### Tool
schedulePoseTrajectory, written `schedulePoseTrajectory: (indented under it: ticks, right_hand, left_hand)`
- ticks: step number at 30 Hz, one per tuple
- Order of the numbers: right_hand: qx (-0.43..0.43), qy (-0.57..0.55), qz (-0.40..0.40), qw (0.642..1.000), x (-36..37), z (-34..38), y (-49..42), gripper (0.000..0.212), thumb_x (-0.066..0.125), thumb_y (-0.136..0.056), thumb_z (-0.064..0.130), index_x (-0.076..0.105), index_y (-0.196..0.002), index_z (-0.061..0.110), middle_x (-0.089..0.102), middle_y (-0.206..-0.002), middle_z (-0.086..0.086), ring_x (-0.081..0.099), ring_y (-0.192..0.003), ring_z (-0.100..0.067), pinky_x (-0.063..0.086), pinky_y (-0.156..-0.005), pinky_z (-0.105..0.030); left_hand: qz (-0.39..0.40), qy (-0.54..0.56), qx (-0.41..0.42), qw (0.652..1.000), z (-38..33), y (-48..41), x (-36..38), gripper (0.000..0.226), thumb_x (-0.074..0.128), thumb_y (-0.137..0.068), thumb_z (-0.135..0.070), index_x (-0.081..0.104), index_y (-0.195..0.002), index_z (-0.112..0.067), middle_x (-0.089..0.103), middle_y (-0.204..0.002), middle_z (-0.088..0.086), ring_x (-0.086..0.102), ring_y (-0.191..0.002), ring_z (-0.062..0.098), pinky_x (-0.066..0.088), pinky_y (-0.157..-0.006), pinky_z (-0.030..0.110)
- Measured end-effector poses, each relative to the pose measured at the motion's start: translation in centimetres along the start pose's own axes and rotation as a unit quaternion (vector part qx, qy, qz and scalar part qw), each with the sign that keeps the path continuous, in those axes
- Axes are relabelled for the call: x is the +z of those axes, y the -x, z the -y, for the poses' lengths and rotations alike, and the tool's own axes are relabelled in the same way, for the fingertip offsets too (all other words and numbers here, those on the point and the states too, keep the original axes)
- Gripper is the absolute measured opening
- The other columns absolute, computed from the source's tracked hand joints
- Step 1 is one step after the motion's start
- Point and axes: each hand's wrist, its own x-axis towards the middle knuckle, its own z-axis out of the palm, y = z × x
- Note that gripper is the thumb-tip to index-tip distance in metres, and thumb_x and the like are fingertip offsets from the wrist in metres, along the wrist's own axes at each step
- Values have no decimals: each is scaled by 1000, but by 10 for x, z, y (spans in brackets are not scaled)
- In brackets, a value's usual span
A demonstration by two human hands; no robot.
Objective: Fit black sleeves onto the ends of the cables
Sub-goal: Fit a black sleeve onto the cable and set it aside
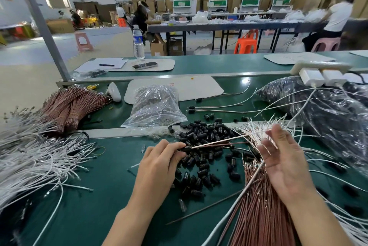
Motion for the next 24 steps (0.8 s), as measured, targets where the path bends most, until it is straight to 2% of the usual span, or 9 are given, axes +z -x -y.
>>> schedulePoseTrajectory:
  ticks: [4,6,8,11,13,16,18,20,24]
  right_hand:
    - [-15,-62,-46,997,-10,8,-3,10,69,-84,33,67,-88,24,66,-81,8,62,-70,-2,56,-66,-13]
    - [-24,-112,-73,991,-16,13,-4,13,73,-83,34,68,-88,23,66,-81,8,63,-73,-1,55,-67,-11]
    - [-24,-177,-79,981,-21,16,-3,15,76,-81,32,72,-90,20,70,-88,7,68,-82,-2,55,-73,-11]
    - [2,-208,-30,978,-16,13,-2,17,71,-89,28,80,-90,13,75,-106,-2,71,-106,-8,55,-82,-12]
    - [26,-156,3,987,-6,4,2,22,69,-91,30,82,-81,15,76,-107,-7,72,-105,-13,56,-80,-13]
    - [70,-4,108,992,14,-15,10,28,65,-91,36,80,-79,15,76,-98,-14,74,-86,-19,60,-72,-21]
    - [106,109,171,973,27,-29,19,35,68,-84,43,77,-95,12,76,-103,-17,74,-86,-24,61,-71,-24]
    - [120,195,187,955,32,-45,24,45,69,-81,49,72,-114,18,76,-110,-10,75,-94,-25,60,-74,-24]
    - [78,193,167,964,34,-58,25,25,67,-88,38,79,-102,22,77,-107,-7,76,-98,-26,60,-73,-24]
  left_hand:
    - [-7,-9,-16,1000,7,0,-7,32,50,-96,-38,70,-118,-25,57,-92,-18,48,-85,13,39,-82,20]
    - [-1,4,-40,999,12,0,-9,33,49,-96,-42,69,-118,-27,57,-92,-19,51,-86,16,43,-79,26]
    - [7,39,-65,997,15,1,-9,31,50,-96,-42,68,-118,-29,57,-92,-18,55,-86,16,49,-76,33]
    - [-5,105,-93,990,18,2,-6,18,60,-98,-28,69,-114,-27,59,-95,-15,62,-83,14,53,-74,36]
    - [-23,136,-110,984,14,0,-5,19,64,-98,-20,67,-108,-36,62,-95,-15,64,-85,12,51,-75,25]
    - [-32,188,-139,972,4,-2,-4,26,65,-97,-19,64,-103,-44,66,-96,-17,65,-92,5,46,-78,11]
    - [-17,196,-125,972,-5,-1,-1,22,66,-96,-20,66,-103,-41,67,-95,-18,65,-94,4,45,-80,10]
    - [17,188,-89,978,-14,1,4,20,67,-95,-18,69,-105,-35,66,-95,-19,65,-94,4,45,-79,10]
    - [83,159,-47,983,-24,8,16,21,68,-95,-23,71,-115,-31,61,-97,-22,62,-93,4,49,-79,19]
